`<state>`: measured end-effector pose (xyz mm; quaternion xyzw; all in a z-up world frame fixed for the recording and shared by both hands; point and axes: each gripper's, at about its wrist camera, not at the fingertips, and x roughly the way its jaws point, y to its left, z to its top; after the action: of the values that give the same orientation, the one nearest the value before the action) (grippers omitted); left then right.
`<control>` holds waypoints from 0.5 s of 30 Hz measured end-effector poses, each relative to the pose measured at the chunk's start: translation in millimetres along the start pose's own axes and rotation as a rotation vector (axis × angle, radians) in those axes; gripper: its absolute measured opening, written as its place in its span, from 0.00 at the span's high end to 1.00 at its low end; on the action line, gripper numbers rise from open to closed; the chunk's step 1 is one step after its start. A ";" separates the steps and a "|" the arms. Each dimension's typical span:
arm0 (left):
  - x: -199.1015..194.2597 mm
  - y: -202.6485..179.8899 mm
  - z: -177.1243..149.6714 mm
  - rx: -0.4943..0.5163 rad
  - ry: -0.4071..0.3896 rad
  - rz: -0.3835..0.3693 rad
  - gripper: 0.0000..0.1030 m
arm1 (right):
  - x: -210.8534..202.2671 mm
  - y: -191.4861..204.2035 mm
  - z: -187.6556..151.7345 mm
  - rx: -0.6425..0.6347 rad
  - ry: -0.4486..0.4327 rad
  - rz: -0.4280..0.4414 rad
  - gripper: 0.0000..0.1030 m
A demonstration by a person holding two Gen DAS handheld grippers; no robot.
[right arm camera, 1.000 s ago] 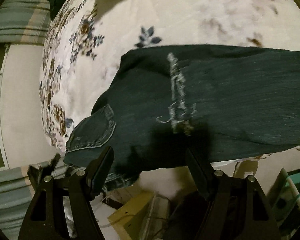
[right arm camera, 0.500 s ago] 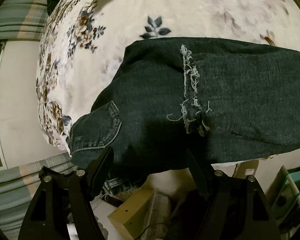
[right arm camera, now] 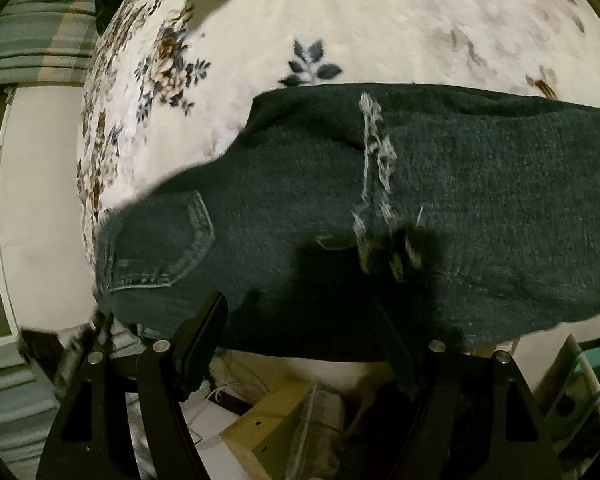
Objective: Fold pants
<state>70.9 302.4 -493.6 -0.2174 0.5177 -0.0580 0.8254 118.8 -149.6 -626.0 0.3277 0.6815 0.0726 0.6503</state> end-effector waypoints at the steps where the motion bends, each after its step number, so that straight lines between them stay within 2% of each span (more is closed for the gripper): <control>1: 7.2 11.5 5.4 -0.019 0.020 0.000 0.82 | 1.2 1.0 0.0 -0.003 0.006 0.002 0.26; 2: 9.9 24.7 5.0 -0.052 0.040 -0.023 0.81 | 2.3 2.0 -0.4 -0.005 0.009 0.004 0.26; 4: 16.2 54.0 5.2 -0.194 0.083 -0.099 0.78 | 5.1 5.7 -2.0 -0.013 0.024 0.015 0.26; 6: 5.1 73.0 -4.6 -0.342 0.060 -0.153 0.79 | 8.6 9.6 -4.7 -0.028 0.042 0.020 0.26; 8: -8.3 79.2 -18.4 -0.449 0.027 -0.195 0.71 | 13.4 12.6 -7.7 -0.046 0.061 0.023 0.26; 11: -27.8 66.7 -47.9 -0.523 -0.008 -0.204 0.54 | 18.4 6.3 -13.9 -0.022 0.085 0.033 0.26; 13: -30.5 50.8 -66.6 -0.535 0.004 -0.204 0.45 | 18.3 -8.4 -20.9 0.031 0.088 0.045 0.26; 15: -24.9 34.7 -79.1 -0.538 0.036 -0.213 0.43 | 16.8 -23.7 -27.0 0.080 0.085 0.045 0.26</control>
<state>-14.5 317.9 -516.6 -0.4805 0.5034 -0.0089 0.7181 86.2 -150.1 -648.6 0.3652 0.7032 0.0739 0.6055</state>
